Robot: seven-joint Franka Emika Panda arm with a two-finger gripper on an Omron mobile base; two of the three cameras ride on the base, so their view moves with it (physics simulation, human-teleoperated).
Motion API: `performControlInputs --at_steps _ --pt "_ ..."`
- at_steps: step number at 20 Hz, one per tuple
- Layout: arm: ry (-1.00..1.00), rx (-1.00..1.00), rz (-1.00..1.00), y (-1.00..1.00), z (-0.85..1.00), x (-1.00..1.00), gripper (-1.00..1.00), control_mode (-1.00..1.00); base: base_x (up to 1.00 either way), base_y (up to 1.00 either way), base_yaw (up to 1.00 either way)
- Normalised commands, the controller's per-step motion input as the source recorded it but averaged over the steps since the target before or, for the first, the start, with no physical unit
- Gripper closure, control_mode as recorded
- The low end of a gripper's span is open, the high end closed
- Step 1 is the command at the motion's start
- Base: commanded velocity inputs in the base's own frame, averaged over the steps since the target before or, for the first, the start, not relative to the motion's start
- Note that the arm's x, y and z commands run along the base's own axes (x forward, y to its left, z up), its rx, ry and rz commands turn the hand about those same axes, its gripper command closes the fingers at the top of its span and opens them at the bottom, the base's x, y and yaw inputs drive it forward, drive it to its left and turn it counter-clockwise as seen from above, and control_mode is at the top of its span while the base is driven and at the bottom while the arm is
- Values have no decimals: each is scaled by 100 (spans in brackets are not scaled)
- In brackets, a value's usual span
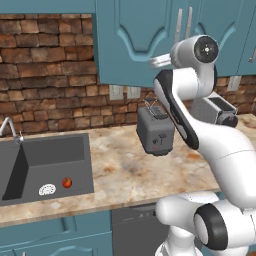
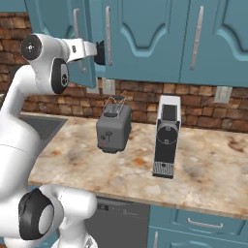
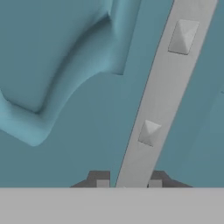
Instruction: Open the cabinet, pick the kettle from the cabinet, and place it in the sink.
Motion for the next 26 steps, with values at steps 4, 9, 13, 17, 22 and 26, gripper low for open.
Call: performControlInputs --at_steps 4,9,13,17,22,26 --pt "-4 -3 0 38 17 -24 100 -100 0 0 0" --pt "-5 -4 0 38 18 -23 100 -100 0 0 0" --pt "-3 -4 -1 39 19 -21 100 -100 0 0 0" --pt "-2 -3 -2 39 18 -20 100 -100 0 0 0" --pt "-2 -3 -2 39 19 -19 100 -100 0 0 0" --pt "-2 -2 -2 39 20 -18 100 -100 0 0 0"
